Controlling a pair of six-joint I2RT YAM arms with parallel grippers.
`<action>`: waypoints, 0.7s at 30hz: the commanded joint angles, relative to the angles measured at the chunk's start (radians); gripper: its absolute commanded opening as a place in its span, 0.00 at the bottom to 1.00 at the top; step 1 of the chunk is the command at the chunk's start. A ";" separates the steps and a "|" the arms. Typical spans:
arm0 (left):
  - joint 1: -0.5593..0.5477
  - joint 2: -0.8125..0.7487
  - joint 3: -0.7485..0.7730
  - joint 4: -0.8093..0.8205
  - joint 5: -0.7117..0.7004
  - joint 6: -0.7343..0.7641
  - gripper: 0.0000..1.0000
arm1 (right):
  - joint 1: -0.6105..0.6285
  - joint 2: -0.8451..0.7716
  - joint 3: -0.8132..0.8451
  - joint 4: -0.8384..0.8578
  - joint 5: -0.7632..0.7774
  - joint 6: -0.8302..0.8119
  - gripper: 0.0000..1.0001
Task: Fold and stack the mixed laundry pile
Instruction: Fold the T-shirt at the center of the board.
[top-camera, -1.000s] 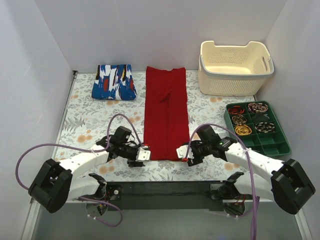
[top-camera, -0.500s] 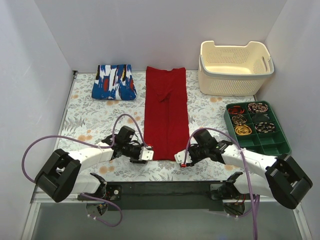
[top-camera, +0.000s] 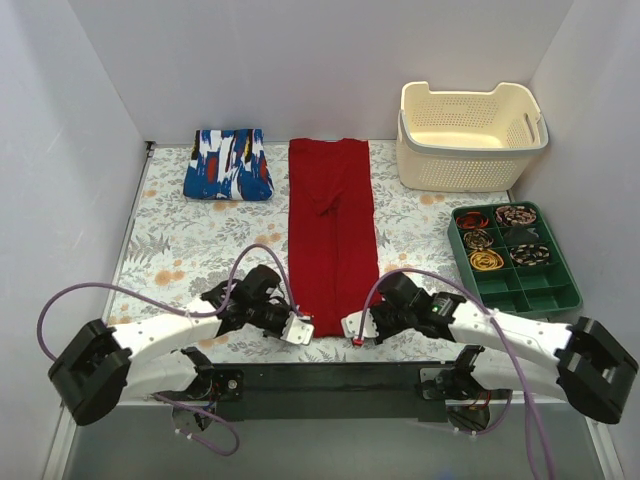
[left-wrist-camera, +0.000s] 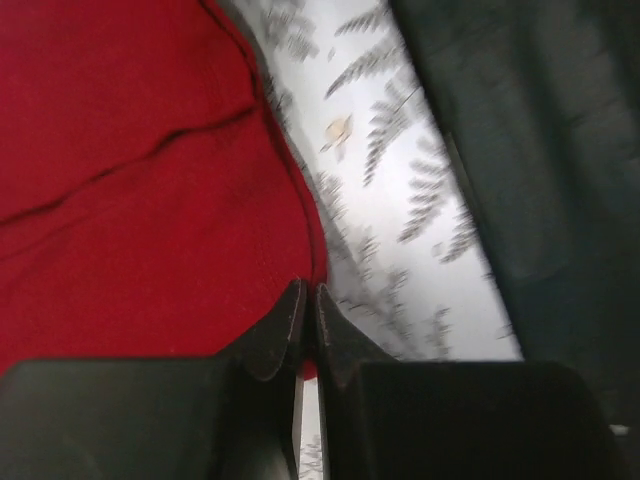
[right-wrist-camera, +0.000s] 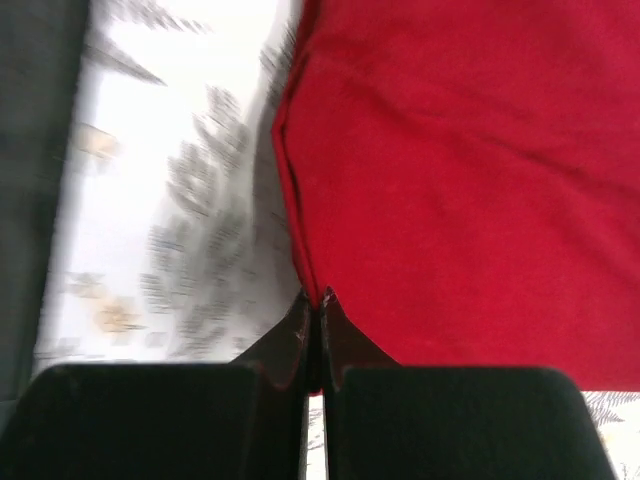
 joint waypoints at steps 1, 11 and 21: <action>-0.083 -0.172 0.020 -0.164 0.064 -0.130 0.00 | 0.118 -0.169 0.040 -0.172 -0.016 0.182 0.01; 0.087 -0.129 0.187 -0.153 0.046 -0.156 0.00 | -0.054 -0.104 0.242 -0.233 -0.006 0.080 0.01; 0.311 0.228 0.398 0.043 0.124 -0.064 0.00 | -0.270 0.122 0.380 -0.092 -0.093 -0.118 0.01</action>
